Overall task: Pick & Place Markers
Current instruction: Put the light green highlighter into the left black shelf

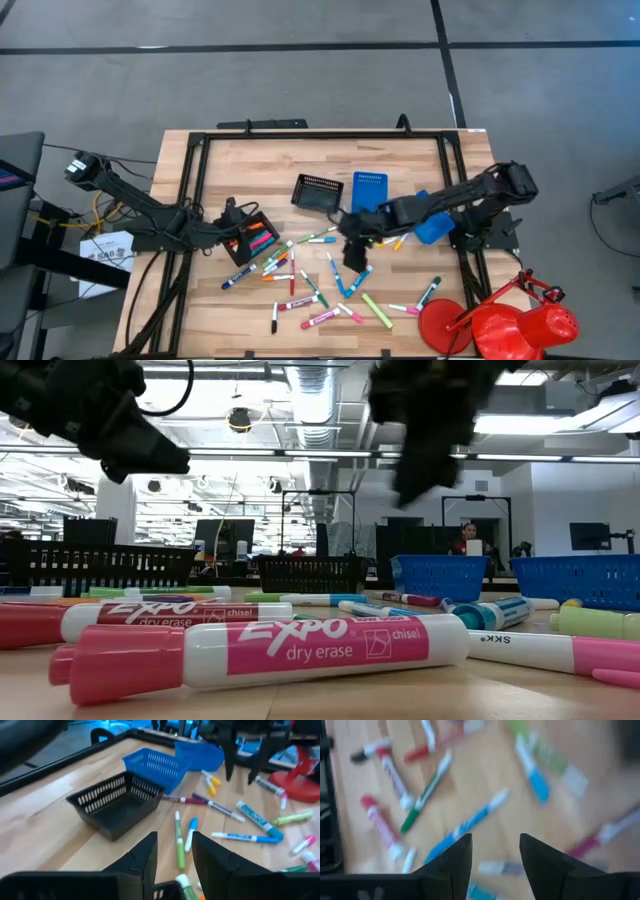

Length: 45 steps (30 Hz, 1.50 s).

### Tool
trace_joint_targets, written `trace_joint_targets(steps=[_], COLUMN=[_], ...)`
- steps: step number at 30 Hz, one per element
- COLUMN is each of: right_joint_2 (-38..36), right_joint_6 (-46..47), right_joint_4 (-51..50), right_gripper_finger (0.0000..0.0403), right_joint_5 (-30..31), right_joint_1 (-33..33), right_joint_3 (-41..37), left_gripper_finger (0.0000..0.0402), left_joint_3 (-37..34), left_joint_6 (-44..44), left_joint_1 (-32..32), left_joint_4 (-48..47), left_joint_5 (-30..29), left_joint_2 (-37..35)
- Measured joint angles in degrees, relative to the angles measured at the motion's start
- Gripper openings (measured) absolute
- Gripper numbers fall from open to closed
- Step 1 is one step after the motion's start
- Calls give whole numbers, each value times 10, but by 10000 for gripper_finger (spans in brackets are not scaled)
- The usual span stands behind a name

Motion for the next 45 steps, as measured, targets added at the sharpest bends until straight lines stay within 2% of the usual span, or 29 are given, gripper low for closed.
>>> trace_joint_targets(steps=[5, 10, 16, 23, 27, 32, 39, 45], right_joint_2=[15, 46, 82, 109, 108, 108, 111, 157], right_joint_6=[112, 212, 340, 438, 467, 450, 453, 430], right_joint_4=[-70, -65, -69, -43, -13, -2, -9, 23], right_gripper_finger=[155, 155, 155, 152, 145, 136, 134, 134], right_joint_5=[-35, -73, -91, -107, -92, -88, -71, -80], right_joint_1=[54, 99, 122, 149, 161, 167, 173, 178], right_joint_3=[0, 0, 0, 0, 0, 0, 0, 2], left_gripper_finger=[116, 116, 114, 112, 112, 112, 112, 112], left_joint_3=[0, 0, 0, 0, 0, 0, 0, 0], left_joint_6=[4, 94, 204, 318, 351, 353, 352, 351], left_joint_1=[0, 16, 68, 148, 189, 226, 238, 238], left_joint_4=[20, 66, 122, 205, 244, 251, 252, 256], left_joint_5=[-3, -5, -5, -6, -5, 6, 65, 83], left_joint_2=[-3, -8, -8, -12, -12, -13, -12, -12])
